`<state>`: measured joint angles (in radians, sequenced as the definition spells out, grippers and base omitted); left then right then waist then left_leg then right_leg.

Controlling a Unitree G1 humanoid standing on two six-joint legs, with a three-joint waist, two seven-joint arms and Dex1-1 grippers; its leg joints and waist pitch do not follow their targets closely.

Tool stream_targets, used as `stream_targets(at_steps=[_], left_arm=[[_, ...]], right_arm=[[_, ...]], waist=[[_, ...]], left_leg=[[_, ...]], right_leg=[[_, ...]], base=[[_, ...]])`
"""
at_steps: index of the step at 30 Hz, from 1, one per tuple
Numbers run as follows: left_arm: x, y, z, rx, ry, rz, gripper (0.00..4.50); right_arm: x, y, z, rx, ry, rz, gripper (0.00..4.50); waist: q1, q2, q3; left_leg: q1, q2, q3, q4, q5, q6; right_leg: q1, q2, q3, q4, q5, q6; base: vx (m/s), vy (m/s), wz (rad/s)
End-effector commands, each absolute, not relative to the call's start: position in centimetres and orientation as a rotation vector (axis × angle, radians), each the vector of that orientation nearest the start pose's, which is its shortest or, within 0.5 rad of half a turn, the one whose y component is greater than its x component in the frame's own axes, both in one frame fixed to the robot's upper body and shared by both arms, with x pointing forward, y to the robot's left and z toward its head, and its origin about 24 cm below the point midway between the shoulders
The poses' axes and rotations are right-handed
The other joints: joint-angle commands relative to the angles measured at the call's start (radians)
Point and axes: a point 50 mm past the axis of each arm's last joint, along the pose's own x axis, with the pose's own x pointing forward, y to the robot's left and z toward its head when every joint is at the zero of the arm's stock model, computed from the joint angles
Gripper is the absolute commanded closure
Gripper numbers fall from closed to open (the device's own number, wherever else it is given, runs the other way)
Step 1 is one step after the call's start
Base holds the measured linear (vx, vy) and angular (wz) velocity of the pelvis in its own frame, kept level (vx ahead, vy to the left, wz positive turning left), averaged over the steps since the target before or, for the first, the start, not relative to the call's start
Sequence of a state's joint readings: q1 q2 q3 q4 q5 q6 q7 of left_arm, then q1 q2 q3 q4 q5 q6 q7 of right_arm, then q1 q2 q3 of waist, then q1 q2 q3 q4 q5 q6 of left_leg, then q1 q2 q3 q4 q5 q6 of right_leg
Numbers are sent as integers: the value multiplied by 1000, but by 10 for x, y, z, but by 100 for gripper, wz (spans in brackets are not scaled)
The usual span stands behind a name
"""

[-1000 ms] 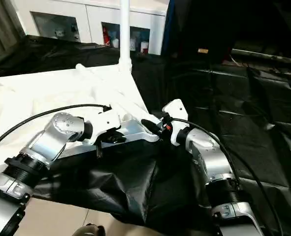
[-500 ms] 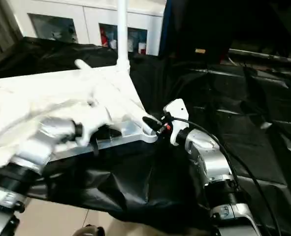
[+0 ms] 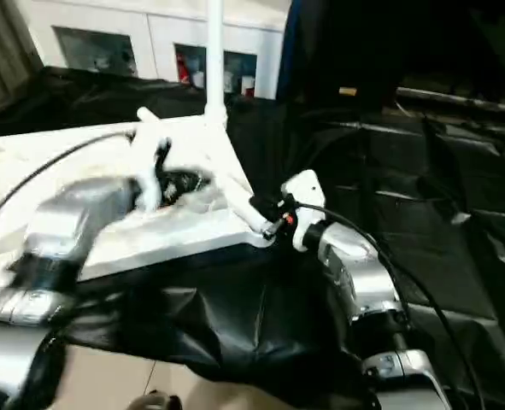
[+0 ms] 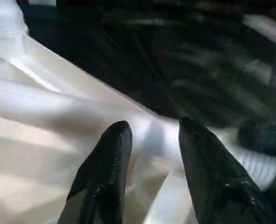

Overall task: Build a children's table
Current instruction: Insert table leg to table base

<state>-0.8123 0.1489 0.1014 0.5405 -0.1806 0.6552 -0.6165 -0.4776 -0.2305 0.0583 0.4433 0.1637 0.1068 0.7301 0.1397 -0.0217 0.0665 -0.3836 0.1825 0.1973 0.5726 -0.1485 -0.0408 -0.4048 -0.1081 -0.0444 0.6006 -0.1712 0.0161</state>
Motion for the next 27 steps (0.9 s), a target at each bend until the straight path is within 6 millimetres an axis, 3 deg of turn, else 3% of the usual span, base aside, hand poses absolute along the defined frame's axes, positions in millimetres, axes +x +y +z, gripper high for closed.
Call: stream_targets(at_steps=[1,3,4,5,8,9,11,17,21,24,25,27], left_arm=[[376,113,113,-251,434,-620,217],[379,112,111,-266,449,-592,191],[382,111,109,-317,468,-550,182],[382,111,109,-317,468,-550,178],[388,113,105,-371,494,-436,171],[389,114,105,-375,493,-429,142],[391,117,107,-422,484,-390,140],[393,106,111,-688,469,-454,90],[391,90,105,-853,513,-482,50],[388,84,94,-839,555,-451,19],[388,82,88,-801,569,-418,9],[388,82,83,-770,577,-384,4]], right_arm=[[324,-134,55,-77,198,813,450],[324,-134,55,-79,197,814,450],[325,-134,56,-83,196,816,450],[325,-134,56,-83,196,816,450],[325,-135,57,-88,192,819,450],[325,-135,57,-88,191,819,450],[325,-134,58,-90,191,822,450],[324,-132,56,-92,197,839,450],[324,-130,56,-92,200,848,450],[324,-129,56,-95,201,853,450],[323,-128,56,-100,201,858,450],[322,-127,56,-104,201,864,450]], waist=[[3,3,-79],[2,0,-79],[3,7,-80],[3,3,-80],[4,8,-80],[4,6,-79],[4,4,-79],[5,-4,-74],[5,-1,-71],[5,-3,-68],[2,4,-66],[1,2,-66]], left_leg=[[20,30,-21,-64,-289,-1],[17,30,-21,-63,-268,15],[18,29,-21,-60,-260,21],[18,29,-22,-61,-259,25],[20,30,-23,-61,-274,23],[20,32,-24,-63,-288,20],[20,33,-25,-64,-292,18],[19,32,-23,-66,-310,15],[19,30,-23,-65,-311,17],[18,31,-25,-69,-328,17],[18,32,-26,-70,-334,16],[19,32,-27,-72,-348,14]], right_leg=[[46,-35,24,-62,-143,-230],[49,-35,23,-62,-123,-231],[49,-35,23,-60,-115,-233],[50,-36,22,-62,-117,-233],[49,-33,21,-64,-123,-231],[49,-34,20,-66,-137,-230],[49,-35,20,-66,-138,-231],[47,-37,20,-70,-183,-231],[45,-37,20,-71,-188,-232],[45,-38,21,-77,-221,-206],[43,-37,22,-79,-225,-200],[43,-35,21,-81,-238,-182]], base=[[0,0,0],[0,0,0],[0,0,0],[0,0,0],[0,0,0],[0,0,0],[0,0,0],[0,0,0],[0,0,0],[0,0,0],[0,0,0],[0,0,0]])
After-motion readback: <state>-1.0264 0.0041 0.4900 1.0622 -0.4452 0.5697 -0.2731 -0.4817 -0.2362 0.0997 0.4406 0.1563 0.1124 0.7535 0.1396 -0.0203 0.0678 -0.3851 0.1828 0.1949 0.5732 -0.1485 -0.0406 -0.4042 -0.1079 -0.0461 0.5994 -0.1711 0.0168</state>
